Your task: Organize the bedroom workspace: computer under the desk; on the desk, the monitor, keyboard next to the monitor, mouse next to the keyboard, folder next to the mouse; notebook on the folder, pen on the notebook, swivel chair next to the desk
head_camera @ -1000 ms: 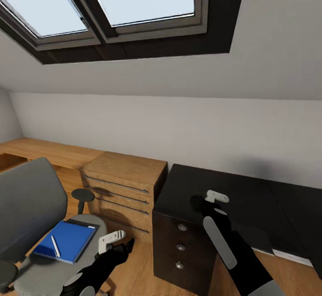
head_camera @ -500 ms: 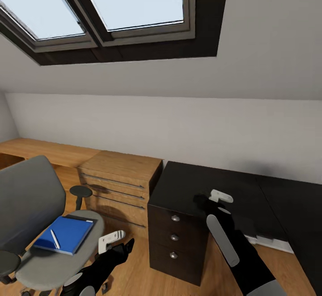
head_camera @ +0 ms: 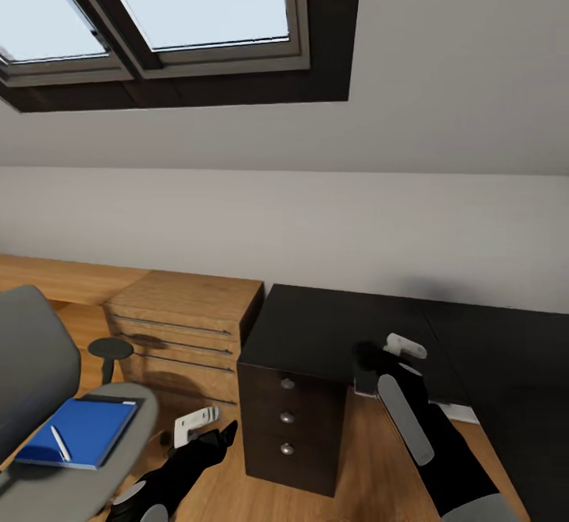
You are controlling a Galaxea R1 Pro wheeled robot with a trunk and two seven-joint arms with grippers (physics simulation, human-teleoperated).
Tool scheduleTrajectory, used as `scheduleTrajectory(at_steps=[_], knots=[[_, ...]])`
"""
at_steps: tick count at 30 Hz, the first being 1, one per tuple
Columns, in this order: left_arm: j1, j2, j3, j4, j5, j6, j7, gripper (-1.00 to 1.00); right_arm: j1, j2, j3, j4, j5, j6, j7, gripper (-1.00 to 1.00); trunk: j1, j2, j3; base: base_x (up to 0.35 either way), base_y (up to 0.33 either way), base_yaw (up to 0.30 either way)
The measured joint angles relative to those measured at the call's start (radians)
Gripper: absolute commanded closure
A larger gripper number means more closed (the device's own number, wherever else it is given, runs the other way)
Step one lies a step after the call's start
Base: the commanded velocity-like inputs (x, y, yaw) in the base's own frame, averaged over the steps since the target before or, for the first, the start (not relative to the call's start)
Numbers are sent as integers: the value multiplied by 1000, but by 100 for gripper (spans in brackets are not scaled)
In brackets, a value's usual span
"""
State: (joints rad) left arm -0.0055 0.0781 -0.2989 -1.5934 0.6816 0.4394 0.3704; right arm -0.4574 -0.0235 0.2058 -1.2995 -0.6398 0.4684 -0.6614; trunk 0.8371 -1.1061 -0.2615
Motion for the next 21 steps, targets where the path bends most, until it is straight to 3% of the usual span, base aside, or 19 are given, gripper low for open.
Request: scheduleTrajectory(at_steps=[15,16,19,20,21], knots=[[0,0,-1,10,4,7,0,-100,0,-2,-86,0,0,15,0,100,0,0,-2,0,0,-245],[0,0,-1,118,2,1,-1,-100,0,-2,-115,0,1,22,0,100,0,0,-4,0,0,-36],[0,-1,-21,238,1,-5,-1,-100,0,-2,-126,-1,0,28,-1,100,0,0,-8,0,0,-14],[0,-1,-76,346,3,-76,-2,-100,0,-2,-160,-12,3,52,-1,100,0,0,-10,0,0,-2],[0,-1,-102,389,3,-111,-2,-100,0,-2,-176,-18,2,59,-1,100,0,0,-11,0,0,-1]])
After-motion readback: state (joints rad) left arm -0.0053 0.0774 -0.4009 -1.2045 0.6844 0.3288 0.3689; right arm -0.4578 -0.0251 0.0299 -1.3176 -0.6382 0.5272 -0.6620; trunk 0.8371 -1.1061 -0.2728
